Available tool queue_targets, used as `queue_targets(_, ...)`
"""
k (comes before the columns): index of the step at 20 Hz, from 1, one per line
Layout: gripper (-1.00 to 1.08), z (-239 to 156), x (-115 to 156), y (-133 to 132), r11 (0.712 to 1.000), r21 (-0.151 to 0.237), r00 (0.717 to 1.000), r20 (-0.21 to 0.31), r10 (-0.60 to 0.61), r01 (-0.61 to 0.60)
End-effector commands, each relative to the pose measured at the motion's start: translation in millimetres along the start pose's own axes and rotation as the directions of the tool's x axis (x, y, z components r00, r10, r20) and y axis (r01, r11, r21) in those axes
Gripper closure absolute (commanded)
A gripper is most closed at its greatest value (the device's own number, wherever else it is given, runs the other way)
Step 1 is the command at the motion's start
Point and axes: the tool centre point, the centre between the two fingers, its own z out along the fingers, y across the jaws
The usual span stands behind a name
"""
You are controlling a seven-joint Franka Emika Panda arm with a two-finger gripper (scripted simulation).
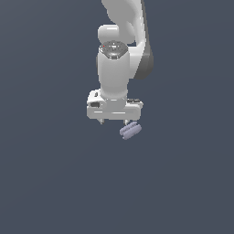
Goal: Pick up the object and move it to a goal position.
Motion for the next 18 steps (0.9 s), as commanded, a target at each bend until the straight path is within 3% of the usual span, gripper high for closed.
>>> queue_targets(1, -0.92, 0, 0, 0, 1.000, 0.000, 1.000, 0.000, 0.000, 0.000)
queue_targets(9, -0.92, 4, 2, 23, 1.000, -0.021, 1.000, 0.015, 0.004, -0.004)
queue_targets(18, -0.92, 4, 2, 23, 1.000, -0.021, 1.000, 0.015, 0.009, -0.009)
